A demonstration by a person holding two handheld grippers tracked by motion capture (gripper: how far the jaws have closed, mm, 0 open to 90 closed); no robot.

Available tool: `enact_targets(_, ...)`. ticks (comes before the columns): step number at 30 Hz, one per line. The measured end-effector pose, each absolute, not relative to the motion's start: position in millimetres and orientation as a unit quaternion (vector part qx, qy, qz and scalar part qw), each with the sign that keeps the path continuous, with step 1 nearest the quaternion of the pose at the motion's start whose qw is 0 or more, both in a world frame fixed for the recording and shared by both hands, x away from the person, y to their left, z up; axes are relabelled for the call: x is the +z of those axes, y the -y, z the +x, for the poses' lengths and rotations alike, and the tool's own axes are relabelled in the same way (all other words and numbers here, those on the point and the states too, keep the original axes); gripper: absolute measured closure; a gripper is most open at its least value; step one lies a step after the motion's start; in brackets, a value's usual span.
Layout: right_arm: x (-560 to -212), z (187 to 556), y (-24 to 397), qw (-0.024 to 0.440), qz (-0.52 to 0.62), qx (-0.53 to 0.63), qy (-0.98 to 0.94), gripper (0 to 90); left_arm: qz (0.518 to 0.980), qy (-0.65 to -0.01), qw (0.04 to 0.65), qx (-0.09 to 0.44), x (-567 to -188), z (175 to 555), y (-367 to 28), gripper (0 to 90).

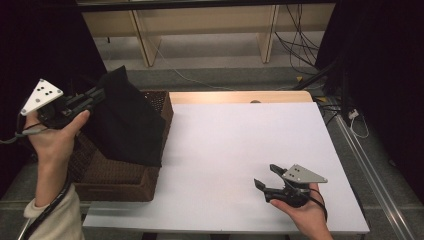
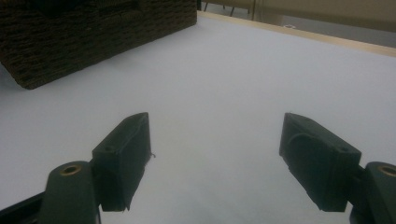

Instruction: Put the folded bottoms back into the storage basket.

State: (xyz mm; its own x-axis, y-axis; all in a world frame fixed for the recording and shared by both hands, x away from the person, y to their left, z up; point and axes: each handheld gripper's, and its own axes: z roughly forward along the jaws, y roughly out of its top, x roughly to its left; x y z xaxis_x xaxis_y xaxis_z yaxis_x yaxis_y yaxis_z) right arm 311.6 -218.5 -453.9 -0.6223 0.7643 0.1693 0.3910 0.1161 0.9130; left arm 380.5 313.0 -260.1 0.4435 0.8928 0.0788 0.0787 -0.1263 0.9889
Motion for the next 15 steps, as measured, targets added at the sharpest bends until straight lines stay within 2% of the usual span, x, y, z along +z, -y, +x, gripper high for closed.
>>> enact_targets(15,-453.8,311.7,219.0,0.176,0.398,0.531,-0.727,25.8,0.646,-0.38,0.542,0.38,-259.5,380.2,-321.2,83.0)
